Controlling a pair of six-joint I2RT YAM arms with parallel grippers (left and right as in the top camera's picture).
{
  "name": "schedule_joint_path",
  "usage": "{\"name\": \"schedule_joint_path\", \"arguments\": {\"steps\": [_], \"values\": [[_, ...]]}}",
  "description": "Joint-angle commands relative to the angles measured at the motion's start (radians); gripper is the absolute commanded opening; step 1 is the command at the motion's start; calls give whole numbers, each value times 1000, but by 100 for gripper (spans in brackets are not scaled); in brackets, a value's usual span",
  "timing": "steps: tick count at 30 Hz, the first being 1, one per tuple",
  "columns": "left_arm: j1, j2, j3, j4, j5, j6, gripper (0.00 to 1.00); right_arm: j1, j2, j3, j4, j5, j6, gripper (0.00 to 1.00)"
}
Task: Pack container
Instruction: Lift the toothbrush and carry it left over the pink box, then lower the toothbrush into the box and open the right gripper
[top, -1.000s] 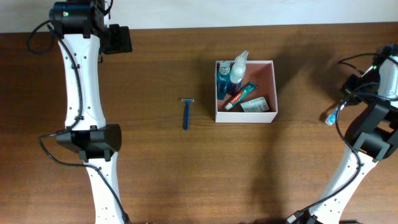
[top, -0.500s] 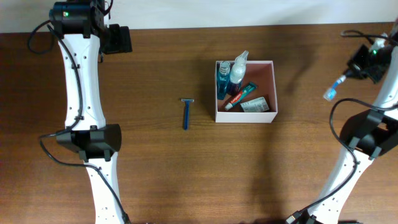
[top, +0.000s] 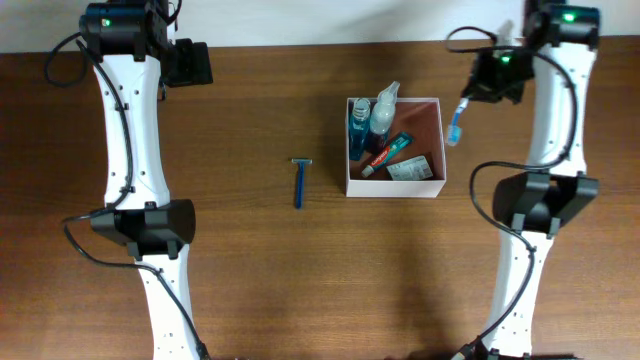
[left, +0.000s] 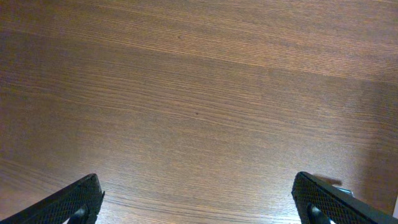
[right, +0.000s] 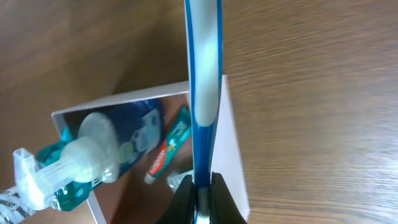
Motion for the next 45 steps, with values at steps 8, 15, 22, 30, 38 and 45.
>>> {"name": "schedule_joint_path", "arguments": {"steps": [8,15,22,30,38,45], "values": [[3,9,0,-1,-11,-9,99,158,-43,18,-6,161,-21,4],[3,9,0,-1,-11,-9,99,212,-42,10,-6,229,-21,4],[3,9,0,-1,-11,-9,99,211,-41,10,-6,256,-21,4],[3,9,0,-1,-11,-9,99,217,-40,10,-6,262,-21,4],[3,9,0,-1,-11,-9,99,221,-40,8,-6,261,-21,4],[3,9,0,-1,-11,-9,99,221,-40,8,-6,261,-21,9]]}}
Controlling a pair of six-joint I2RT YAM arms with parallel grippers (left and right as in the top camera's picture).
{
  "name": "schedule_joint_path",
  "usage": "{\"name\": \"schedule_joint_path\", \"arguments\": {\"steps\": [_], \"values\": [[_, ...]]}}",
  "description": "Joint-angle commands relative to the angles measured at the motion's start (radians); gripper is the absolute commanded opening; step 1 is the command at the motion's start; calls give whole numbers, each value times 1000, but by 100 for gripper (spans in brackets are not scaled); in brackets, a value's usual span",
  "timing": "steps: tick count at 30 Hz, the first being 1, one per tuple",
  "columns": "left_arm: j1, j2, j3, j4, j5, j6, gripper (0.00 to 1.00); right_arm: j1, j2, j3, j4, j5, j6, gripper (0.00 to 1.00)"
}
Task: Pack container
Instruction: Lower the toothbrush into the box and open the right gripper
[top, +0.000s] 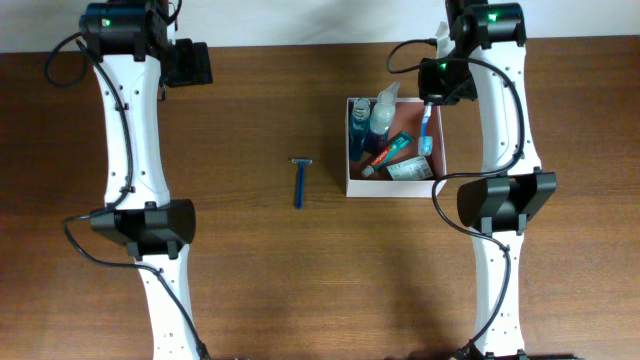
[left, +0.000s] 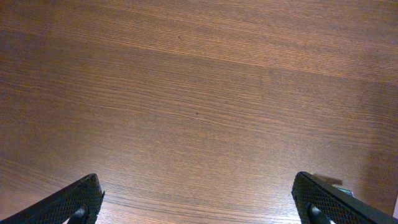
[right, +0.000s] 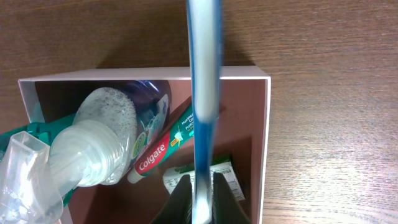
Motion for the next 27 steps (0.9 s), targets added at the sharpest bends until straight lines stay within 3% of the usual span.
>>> {"name": "schedule_joint_path", "arguments": {"steps": [1,15,19,20,23,27], "values": [[3,9,0,-1,-11,-8,99,7,-40,8,-6,16,-2,8],[3,9,0,-1,-11,-8,99,-2,-42,8,-6,16,-2,11],[3,9,0,-1,-11,-8,99,-24,-51,9,-6,16,-2,26],[3,9,0,-1,-11,-8,99,-32,-54,10,-6,16,0,33],[3,9,0,-1,-11,-8,99,-74,-66,10,-6,21,28,67],[3,9,0,-1,-11,-8,99,-163,-84,10,-6,18,81,82]]}}
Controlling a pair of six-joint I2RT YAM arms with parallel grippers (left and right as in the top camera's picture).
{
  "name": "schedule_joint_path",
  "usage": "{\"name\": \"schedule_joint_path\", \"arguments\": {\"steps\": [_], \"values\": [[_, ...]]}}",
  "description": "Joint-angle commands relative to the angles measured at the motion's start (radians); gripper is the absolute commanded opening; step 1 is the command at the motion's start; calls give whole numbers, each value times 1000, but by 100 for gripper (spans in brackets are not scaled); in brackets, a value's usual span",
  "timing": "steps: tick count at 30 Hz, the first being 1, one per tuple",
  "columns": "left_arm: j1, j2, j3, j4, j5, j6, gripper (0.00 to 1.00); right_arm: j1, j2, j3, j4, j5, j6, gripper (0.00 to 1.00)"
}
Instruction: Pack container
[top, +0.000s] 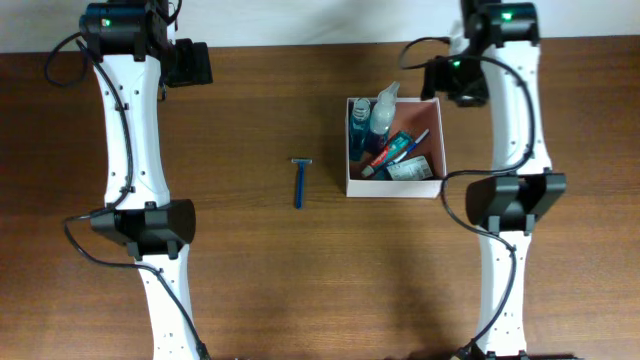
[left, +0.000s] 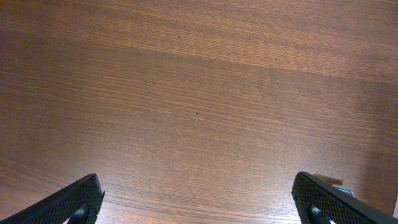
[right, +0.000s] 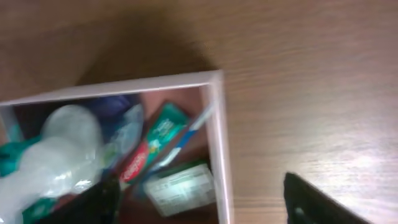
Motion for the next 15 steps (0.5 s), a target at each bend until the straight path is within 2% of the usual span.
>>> {"name": "schedule_joint_path", "arguments": {"steps": [1,2,4,12,15], "values": [[3,9,0,-1,-11,-8,99,-108,-81,10,-6,11,62,86],[3,9,0,-2,-11,-8,99,-135,-86,10,-6,0,72,93],[3,9,0,-1,-11,-8,99,-187,-93,10,-6,-16,103,99],[3,9,0,-1,-11,-8,99,-384,-95,10,-6,-220,109,99],[3,9,0,-1,-11,-8,99,-456,-95,10,-1,-200,109,99]]}}
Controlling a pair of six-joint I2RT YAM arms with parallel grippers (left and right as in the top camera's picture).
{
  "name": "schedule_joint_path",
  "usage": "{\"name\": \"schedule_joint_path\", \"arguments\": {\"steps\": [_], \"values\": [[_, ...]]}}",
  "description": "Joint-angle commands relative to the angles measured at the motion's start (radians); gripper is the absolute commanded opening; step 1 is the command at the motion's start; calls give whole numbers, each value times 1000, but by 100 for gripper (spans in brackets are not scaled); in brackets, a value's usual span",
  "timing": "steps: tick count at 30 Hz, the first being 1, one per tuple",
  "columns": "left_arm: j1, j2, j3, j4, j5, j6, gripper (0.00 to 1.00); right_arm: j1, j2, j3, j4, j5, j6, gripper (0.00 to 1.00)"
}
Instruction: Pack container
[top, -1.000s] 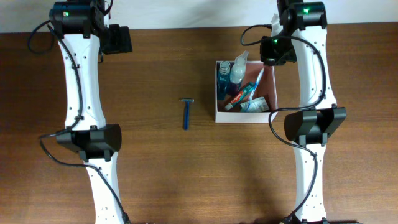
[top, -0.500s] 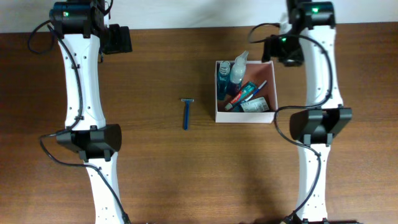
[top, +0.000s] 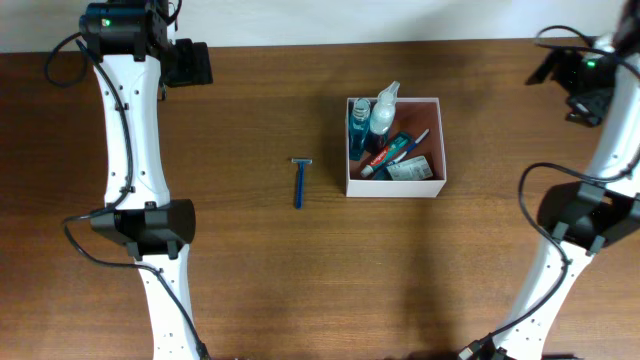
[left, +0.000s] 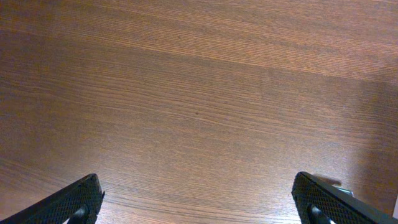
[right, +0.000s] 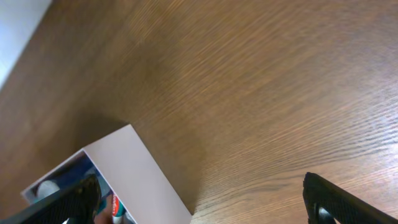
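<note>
A white box (top: 437, 150) with a brown inside stands on the table right of centre; its outer wall (right: 149, 180) shows in the right wrist view. Inside lie a blue toothbrush (top: 416, 139), a toothpaste tube (top: 390, 153), two bottles (top: 379, 113) and a small packet (top: 409, 170). A blue razor (top: 298, 182) lies on the wood left of the box. My right gripper (top: 578, 78) hangs open and empty at the far right, well clear of the box. My left gripper (top: 190, 62) stays open over bare wood at the back left.
The wooden table (top: 240, 270) ends at a pale back edge behind both arms. Both arm columns rise from bases near the front, the left base (top: 145, 225) and the right base (top: 575, 215).
My right gripper has moved from just above the box's back right corner out to the far right of the table, still open. The toothbrush stays in the box. The left arm is unchanged.
My right gripper was shut on the blue toothbrush to the right of the box. Then it held the brush over the box's inside. Then it was open with the brush lying among the items, and now it is far off to the right.
</note>
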Motion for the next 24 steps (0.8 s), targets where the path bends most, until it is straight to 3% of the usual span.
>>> {"name": "schedule_joint_path", "arguments": {"steps": [1,12,17,24], "values": [[4,9,0,-1,-11,-8,99,-65,-39,10,2,-22,10,99],[4,9,0,-10,-11,-8,99,-244,-39,9,6,153,10,99],[4,9,0,-20,-11,-8,99,-266,-26,9,4,341,10,99],[4,9,0,-20,-11,-8,99,-264,-8,8,36,368,10,99]]}}
